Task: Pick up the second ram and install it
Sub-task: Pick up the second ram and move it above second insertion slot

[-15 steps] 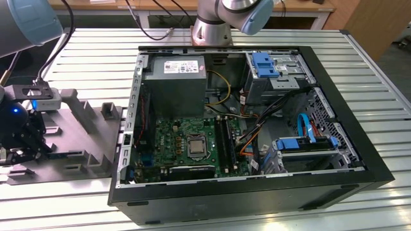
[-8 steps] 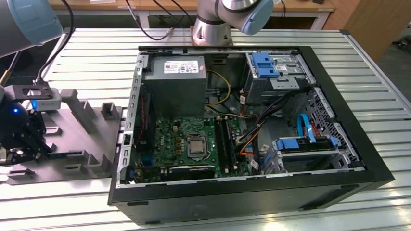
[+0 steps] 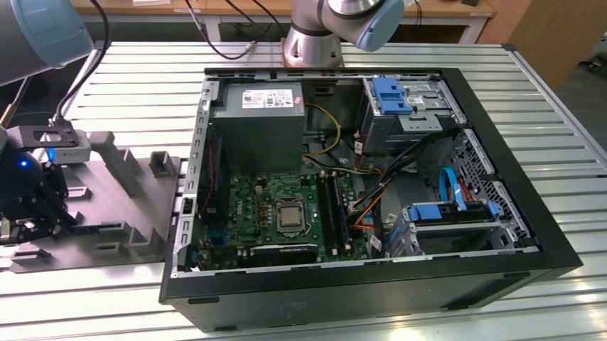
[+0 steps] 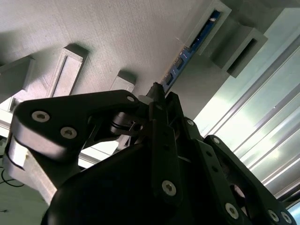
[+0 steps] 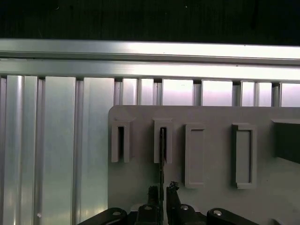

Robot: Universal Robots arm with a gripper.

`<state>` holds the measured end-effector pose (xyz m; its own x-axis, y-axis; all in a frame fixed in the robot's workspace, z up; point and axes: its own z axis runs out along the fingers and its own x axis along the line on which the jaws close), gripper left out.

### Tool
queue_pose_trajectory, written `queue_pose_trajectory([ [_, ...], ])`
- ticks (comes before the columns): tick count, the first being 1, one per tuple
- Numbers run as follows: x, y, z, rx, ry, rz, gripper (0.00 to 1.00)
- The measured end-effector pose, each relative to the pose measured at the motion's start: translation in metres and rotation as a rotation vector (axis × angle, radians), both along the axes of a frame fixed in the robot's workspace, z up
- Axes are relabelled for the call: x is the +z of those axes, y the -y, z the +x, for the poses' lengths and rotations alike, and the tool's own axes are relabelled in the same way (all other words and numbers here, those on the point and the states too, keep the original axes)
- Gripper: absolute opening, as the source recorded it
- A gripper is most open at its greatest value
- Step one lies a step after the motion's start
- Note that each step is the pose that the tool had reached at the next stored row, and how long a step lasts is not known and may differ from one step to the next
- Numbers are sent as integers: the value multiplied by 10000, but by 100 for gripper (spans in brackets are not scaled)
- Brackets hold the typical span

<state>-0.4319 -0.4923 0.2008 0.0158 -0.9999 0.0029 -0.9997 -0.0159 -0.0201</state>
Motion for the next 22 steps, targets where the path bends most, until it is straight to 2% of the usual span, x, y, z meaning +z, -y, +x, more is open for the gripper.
queue_pose_trajectory([
  [4,-1,0,0,0,0,0,20],
  [5,-1,0,0,0,0,0,13],
  [22,-6,0,0,-57,-1,0,11],
])
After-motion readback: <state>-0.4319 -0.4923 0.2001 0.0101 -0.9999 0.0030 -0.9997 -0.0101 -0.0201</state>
